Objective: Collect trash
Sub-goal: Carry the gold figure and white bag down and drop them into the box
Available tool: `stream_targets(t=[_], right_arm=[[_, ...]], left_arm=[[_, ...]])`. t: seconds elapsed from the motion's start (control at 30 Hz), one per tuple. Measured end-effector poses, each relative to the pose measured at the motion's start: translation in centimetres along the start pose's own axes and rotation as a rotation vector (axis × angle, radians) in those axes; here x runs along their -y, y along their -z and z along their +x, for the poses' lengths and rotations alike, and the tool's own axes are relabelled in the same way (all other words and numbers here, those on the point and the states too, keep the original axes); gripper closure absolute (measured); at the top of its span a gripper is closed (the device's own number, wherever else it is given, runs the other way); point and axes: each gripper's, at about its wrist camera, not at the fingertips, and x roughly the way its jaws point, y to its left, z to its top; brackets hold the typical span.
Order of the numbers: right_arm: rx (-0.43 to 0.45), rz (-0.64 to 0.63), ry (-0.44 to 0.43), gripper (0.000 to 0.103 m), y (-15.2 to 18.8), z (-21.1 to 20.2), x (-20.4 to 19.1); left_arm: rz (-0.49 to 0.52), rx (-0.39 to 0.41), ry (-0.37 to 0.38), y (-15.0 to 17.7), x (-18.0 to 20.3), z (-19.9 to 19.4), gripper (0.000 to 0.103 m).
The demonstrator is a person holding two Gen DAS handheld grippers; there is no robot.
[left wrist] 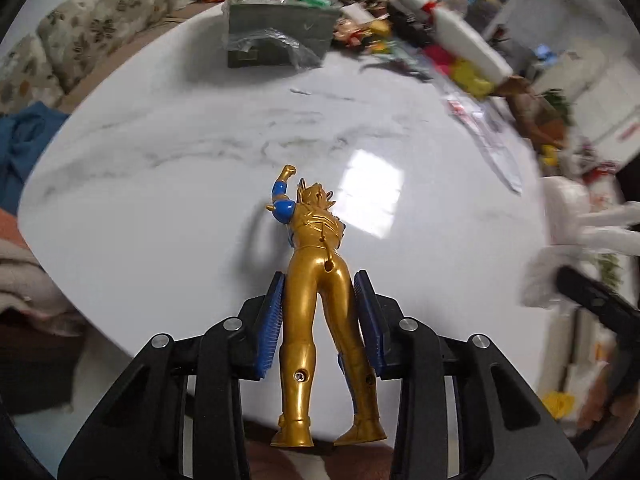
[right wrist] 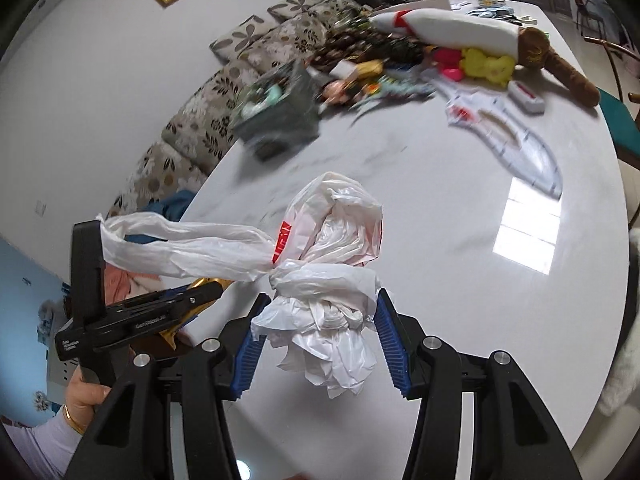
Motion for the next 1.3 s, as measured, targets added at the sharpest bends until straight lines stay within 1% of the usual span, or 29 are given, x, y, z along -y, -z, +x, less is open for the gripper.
stream_targets(t=[0.13, 0.2, 0.27, 0.33, 0.37, 0.43, 0.47, 0.53, 0.57, 0.63, 0.67, 0.73, 0.77, 0.83, 0.87, 0.9, 0.93, 0.97, 1.0, 1.03, 1.07, 1.1, 1.23, 1.27, 1.3], right_arm=[[-0.031, -0.002, -0.023, 0.051, 4.5, -0.4, -5.9], [-0.047, -0.020, -0.021, 0.051, 6.8, -0.3, -8.6], [-0.063, -0.018, 0.004, 0.051, 9.0, 0.2, -10.4], [-0.106, 0.017, 0.010, 0.051, 11.6, 1.4, -11.5], [-0.129, 0.036, 0.027, 0.051, 13.1, 2.1, -11.9], [-0.178, 0.061, 0.036, 0.051, 15.6, 3.3, -12.2], [-0.208, 0.086, 0.041, 0.051, 17.1, 4.0, -12.2], [-0.253, 0.115, 0.048, 0.051, 19.1, 5.5, -12.0], [-0.274, 0.122, 0.071, 0.051, 20.3, 6.5, -11.8], [-0.312, 0.138, 0.094, 0.051, 22.2, 8.7, -10.9], [-0.338, 0.153, 0.117, 0.051, 23.4, 10.4, -10.1], [-0.384, 0.184, 0.144, 0.051, 25.5, 13.2, -8.7], [-0.407, 0.217, 0.161, 0.051, 26.7, 15.0, -7.4], [-0.457, 0.259, 0.184, 0.049, 28.7, 18.3, -5.4], [-0.478, 0.270, 0.209, 0.049, 30.0, 20.2, -4.3], [-0.500, 0.274, 0.232, 0.048, 31.0, 22.0, -3.2], [-0.517, 0.283, 0.248, 0.043, 31.6, 23.3, -2.5], [-0.540, 0.299, 0.273, 0.026, 32.4, 25.0, -1.3], [-0.560, 0.312, 0.307, 0.015, 33.1, 26.3, -0.4], [-0.590, 0.322, 0.344, 0.006, 33.7, 27.4, 0.4], [-0.651, 0.335, 0.376, 0.006, 34.4, 28.7, 1.4], [-0.681, 0.344, 0.386, 0.006, 35.0, 29.3, 1.8], [-0.691, 0.410, 0.357, 0.005, 35.4, 29.1, 2.9], [-0.688, 0.424, 0.346, 0.006, 35.5, 28.6, 3.0], [-0.686, 0.429, 0.345, 0.005, 35.3, 28.2, 2.9]], left_arm=[[0.011, -0.013, 0.079, 3.3, -2.7, -3.6, 0.068], [0.028, -0.019, 0.090, 5.7, -4.4, -5.8, 0.069], [0.042, -0.035, 0.084, 8.2, -5.9, -7.3, 0.068], [0.039, -0.081, 0.073, 10.9, -7.2, -8.1, 0.068], [0.028, -0.113, 0.081, 12.2, -7.9, -8.0, 0.069], [0.032, -0.189, 0.078, 15.1, -9.1, -7.2, 0.068], [0.037, -0.213, 0.074, 15.8, -9.3, -6.7, 0.068], [0.034, -0.293, 0.068, 18.2, -10.1, -4.3, 0.068], [0.033, -0.323, 0.068, 18.8, -10.3, -3.1, 0.068], [0.042, -0.397, 0.046, 20.8, -10.9, 0.5, 0.068], [0.052, -0.448, 0.041, 21.7, -11.1, 2.7, 0.068], [0.041, -0.499, 0.023, 23.0, -11.6, 6.0, 0.068], [0.044, -0.543, 0.009, 23.9, -11.9, 8.4, 0.068], [0.026, -0.577, -0.029, 25.1, -12.7, 12.2, 0.068], [0.029, -0.600, -0.041, 25.7, -13.0, 14.3, 0.068], [0.006, -0.628, -0.050, 26.5, -13.6, 16.6, 0.068], [-0.008, -0.646, -0.054, 26.9, -13.9, 18.3, 0.068], [-0.013, -0.660, -0.052, 27.2, -14.3, 19.8, 0.068], [0.003, -0.671, -0.068, 27.4, -14.6, 21.8, 0.067], [0.020, -0.680, -0.095, 27.9, -14.7, 22.6, 0.060], [0.035, -0.699, -0.144, 28.4, -14.9, 23.4, 0.034], [0.041, -0.707, -0.175, 28.4, -15.2, 24.3, 0.024], [0.025, -0.706, -0.199, 27.7, -16.5, 24.2, 0.023], [0.007, -0.699, -0.204, 27.3, -16.8, 23.6, 0.021], [-0.003, -0.693, -0.201, 27.2, -16.9, 23.3, 0.020]])
